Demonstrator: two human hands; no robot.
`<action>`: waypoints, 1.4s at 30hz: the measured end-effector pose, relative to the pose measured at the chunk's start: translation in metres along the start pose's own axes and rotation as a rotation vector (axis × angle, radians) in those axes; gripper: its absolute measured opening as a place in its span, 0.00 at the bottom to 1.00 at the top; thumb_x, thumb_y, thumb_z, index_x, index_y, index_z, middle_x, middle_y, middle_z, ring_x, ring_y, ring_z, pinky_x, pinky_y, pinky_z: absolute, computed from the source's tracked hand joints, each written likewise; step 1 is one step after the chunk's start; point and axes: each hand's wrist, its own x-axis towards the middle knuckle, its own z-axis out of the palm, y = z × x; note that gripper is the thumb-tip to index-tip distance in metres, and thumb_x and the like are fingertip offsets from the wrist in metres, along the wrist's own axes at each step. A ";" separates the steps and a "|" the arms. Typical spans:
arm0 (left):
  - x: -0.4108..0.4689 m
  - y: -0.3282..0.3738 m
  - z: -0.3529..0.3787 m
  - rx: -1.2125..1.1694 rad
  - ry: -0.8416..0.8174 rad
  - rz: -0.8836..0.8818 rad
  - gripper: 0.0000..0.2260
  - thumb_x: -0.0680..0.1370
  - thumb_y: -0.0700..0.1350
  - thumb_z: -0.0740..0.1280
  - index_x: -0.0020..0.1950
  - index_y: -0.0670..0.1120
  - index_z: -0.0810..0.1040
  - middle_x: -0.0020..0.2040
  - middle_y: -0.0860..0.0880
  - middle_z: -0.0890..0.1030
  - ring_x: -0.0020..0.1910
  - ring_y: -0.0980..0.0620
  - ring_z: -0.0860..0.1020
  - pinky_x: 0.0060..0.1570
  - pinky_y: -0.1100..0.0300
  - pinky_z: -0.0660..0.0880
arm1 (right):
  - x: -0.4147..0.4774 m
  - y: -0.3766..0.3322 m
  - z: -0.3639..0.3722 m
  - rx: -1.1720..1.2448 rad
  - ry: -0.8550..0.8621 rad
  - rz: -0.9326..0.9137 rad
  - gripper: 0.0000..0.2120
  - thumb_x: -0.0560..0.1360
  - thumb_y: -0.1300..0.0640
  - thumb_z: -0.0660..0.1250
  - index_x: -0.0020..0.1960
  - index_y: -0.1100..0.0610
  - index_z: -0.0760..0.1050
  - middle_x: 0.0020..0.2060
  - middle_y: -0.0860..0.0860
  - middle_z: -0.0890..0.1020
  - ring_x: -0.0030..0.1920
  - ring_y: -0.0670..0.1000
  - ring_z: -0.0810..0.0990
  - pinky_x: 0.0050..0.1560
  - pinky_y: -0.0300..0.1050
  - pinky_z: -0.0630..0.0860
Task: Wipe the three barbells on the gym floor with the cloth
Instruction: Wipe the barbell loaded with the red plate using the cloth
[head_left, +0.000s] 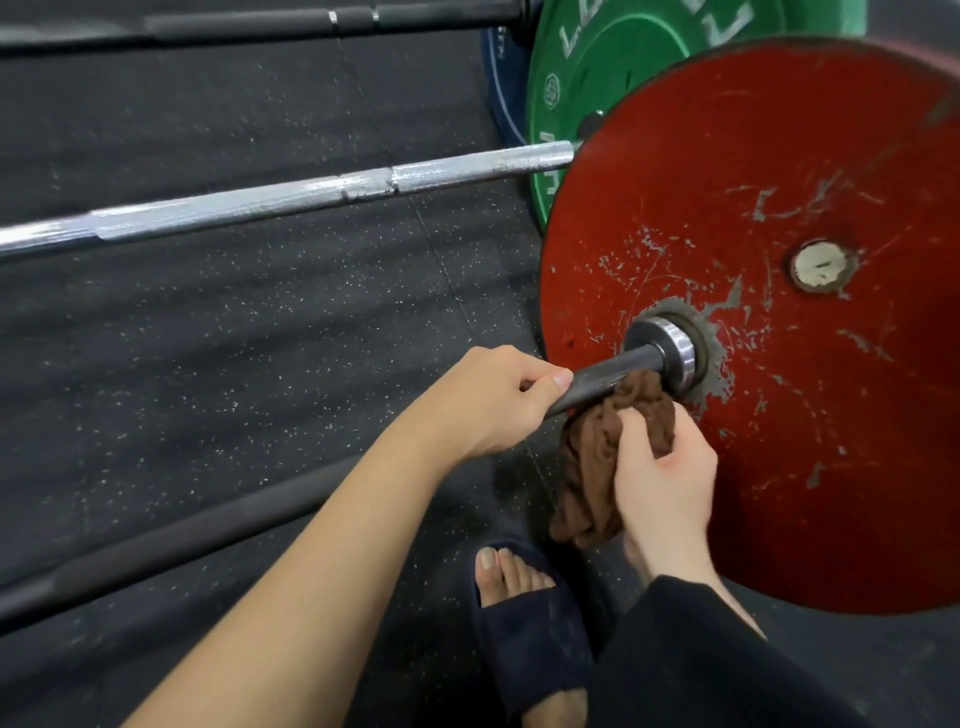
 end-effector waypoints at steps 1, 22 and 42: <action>0.001 -0.001 0.001 0.001 -0.005 -0.004 0.18 0.85 0.55 0.58 0.40 0.50 0.75 0.35 0.49 0.80 0.28 0.55 0.64 0.33 0.60 0.66 | 0.000 0.000 0.000 -0.013 -0.011 -0.005 0.06 0.79 0.54 0.65 0.48 0.48 0.81 0.41 0.41 0.84 0.44 0.38 0.81 0.56 0.54 0.80; 0.003 0.000 0.001 -0.061 -0.008 -0.021 0.14 0.85 0.55 0.60 0.55 0.56 0.85 0.32 0.63 0.80 0.33 0.62 0.75 0.39 0.68 0.72 | -0.022 0.003 0.007 -0.076 -0.168 -0.139 0.05 0.80 0.56 0.66 0.48 0.48 0.80 0.43 0.42 0.83 0.46 0.41 0.81 0.51 0.45 0.77; 0.004 -0.002 -0.001 -0.100 -0.035 -0.079 0.13 0.83 0.61 0.61 0.60 0.64 0.84 0.60 0.60 0.84 0.56 0.55 0.81 0.60 0.55 0.77 | 0.008 -0.002 -0.009 -0.084 0.044 -0.057 0.06 0.80 0.51 0.66 0.45 0.50 0.78 0.39 0.44 0.83 0.45 0.47 0.81 0.53 0.53 0.78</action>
